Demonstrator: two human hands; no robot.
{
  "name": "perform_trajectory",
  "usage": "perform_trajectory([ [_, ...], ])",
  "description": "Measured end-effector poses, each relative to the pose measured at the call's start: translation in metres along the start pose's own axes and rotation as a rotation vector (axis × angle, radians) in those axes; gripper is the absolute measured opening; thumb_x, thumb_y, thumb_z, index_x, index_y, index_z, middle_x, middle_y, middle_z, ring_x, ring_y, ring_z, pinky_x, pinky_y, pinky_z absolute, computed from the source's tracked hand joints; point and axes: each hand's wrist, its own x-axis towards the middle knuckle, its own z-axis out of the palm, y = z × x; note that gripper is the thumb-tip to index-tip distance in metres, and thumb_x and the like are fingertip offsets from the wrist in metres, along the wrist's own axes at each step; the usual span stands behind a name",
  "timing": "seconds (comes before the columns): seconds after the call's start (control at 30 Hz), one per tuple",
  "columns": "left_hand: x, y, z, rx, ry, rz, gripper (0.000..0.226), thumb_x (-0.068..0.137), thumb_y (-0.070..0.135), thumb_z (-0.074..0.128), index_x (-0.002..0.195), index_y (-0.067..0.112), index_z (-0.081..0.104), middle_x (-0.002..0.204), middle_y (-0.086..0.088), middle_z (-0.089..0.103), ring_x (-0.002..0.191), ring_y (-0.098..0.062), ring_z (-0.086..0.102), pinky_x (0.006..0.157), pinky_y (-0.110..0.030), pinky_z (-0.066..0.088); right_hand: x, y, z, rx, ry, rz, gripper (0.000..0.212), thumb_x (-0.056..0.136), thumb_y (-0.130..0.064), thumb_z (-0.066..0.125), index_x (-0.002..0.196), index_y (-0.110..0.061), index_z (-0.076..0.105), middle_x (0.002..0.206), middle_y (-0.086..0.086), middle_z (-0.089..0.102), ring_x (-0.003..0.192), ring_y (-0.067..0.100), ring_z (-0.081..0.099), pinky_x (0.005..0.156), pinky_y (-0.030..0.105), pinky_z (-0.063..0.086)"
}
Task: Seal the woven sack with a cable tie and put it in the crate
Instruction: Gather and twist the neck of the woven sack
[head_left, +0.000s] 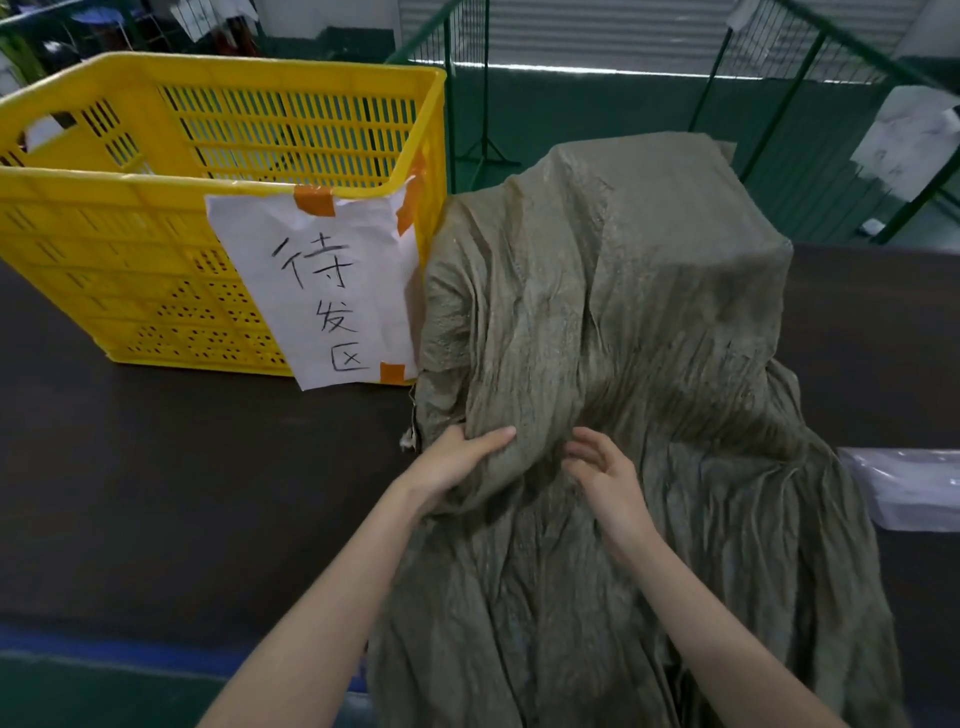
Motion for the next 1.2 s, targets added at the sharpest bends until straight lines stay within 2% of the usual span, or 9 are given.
perform_trajectory([
  [0.1, -0.005, -0.007, 0.011, -0.192, -0.031, -0.068, 0.054, 0.086, 0.023, 0.069, 0.134, 0.007, 0.052, 0.121, -0.004, 0.067, 0.110, -0.018, 0.064, 0.103, -0.038, 0.046, -0.005, 0.012, -0.011, 0.032, 0.055, 0.035, 0.041, 0.087, 0.000, 0.057, 0.124, -0.015, 0.052, 0.123, 0.014, 0.057, 0.114, 0.028, 0.057, 0.103, 0.042, 0.044],
  [0.23, -0.018, -0.005, 0.022, -0.291, 0.019, -0.072, 0.016, 0.094, 0.008, 0.053, 0.105, 0.010, 0.065, 0.091, -0.003, 0.072, 0.088, -0.018, 0.067, 0.083, -0.033, 0.053, -0.013, 0.019, -0.024, 0.113, 0.075, 0.049, 0.036, 0.088, -0.001, 0.056, 0.120, -0.017, 0.051, 0.126, 0.014, 0.056, 0.117, 0.028, 0.055, 0.096, 0.037, 0.044],
  [0.53, -0.039, 0.002, 0.028, -0.304, -0.017, -0.078, 0.021, 0.098, 0.012, 0.045, 0.094, 0.017, 0.065, 0.095, -0.006, 0.071, 0.093, -0.022, 0.066, 0.092, -0.039, 0.049, -0.011, -0.025, -0.028, 0.782, -0.152, 0.157, 0.053, 0.079, -0.024, 0.062, 0.128, -0.018, 0.044, 0.127, 0.009, 0.059, 0.097, 0.021, 0.066, 0.080, 0.034, 0.052],
  [0.7, -0.045, 0.007, 0.028, -0.360, -0.053, -0.144, 0.025, 0.095, 0.031, 0.050, 0.099, 0.014, 0.068, 0.100, -0.008, 0.071, 0.099, -0.023, 0.066, 0.086, -0.035, 0.049, -0.009, -0.037, -0.024, 0.655, -0.030, 0.193, 0.031, 0.087, 0.000, 0.060, 0.115, -0.009, 0.050, 0.090, 0.007, 0.068, 0.072, 0.017, 0.067, 0.073, 0.033, 0.050],
  [0.8, -0.045, 0.006, 0.027, -0.394, -0.074, -0.129, 0.047, 0.080, 0.048, 0.062, 0.117, 0.019, 0.063, 0.116, -0.005, 0.069, 0.112, -0.022, 0.062, 0.101, -0.039, 0.046, -0.016, -0.032, -0.025, 0.441, 0.022, 0.111, 0.019, 0.089, -0.005, 0.060, 0.107, -0.001, 0.060, 0.091, 0.009, 0.069, 0.084, 0.026, 0.065, 0.081, 0.040, 0.047],
  [0.93, -0.040, 0.005, 0.032, -0.414, -0.038, -0.072, 0.056, 0.079, 0.028, 0.072, 0.130, 0.010, 0.058, 0.122, -0.009, 0.067, 0.113, -0.023, 0.062, 0.103, -0.040, 0.045, -0.028, -0.025, -0.027, 0.120, 0.074, -0.073, 0.036, 0.087, -0.034, 0.064, 0.090, 0.002, 0.067, 0.097, 0.025, 0.070, 0.094, 0.040, 0.067, 0.089, 0.053, 0.052],
  [1.0, -0.035, 0.008, 0.034, -0.510, -0.001, -0.077, 0.045, 0.085, 0.015, 0.067, 0.128, 0.004, 0.059, 0.122, -0.014, 0.066, 0.112, -0.027, 0.063, 0.095, -0.039, 0.049, -0.033, -0.025, -0.029, -0.018, 0.089, -0.170, 0.037, 0.085, -0.042, 0.062, 0.090, -0.006, 0.068, 0.095, 0.018, 0.072, 0.092, 0.033, 0.067, 0.087, 0.053, 0.052],
  [1.1, -0.031, 0.009, 0.042, -0.537, 0.027, -0.056, 0.038, 0.089, 0.009, 0.061, 0.126, 0.001, 0.059, 0.121, -0.018, 0.066, 0.109, -0.029, 0.063, 0.087, -0.038, 0.052, -0.039, -0.023, -0.030, -0.007, 0.063, -0.201, 0.025, 0.082, -0.037, 0.064, 0.094, -0.014, 0.064, 0.100, 0.012, 0.070, 0.096, 0.029, 0.066, 0.090, 0.054, 0.050],
  [1.2, -0.028, 0.004, 0.049, -0.409, 0.054, -0.003, 0.042, 0.091, 0.006, 0.056, 0.133, 0.005, 0.053, 0.123, -0.013, 0.065, 0.112, -0.026, 0.062, 0.100, -0.041, 0.047, -0.040, -0.015, -0.031, 0.043, 0.079, -0.207, 0.027, 0.080, -0.028, 0.067, 0.089, -0.007, 0.053, 0.100, 0.025, 0.063, 0.094, 0.036, 0.062, 0.089, 0.053, 0.049],
])
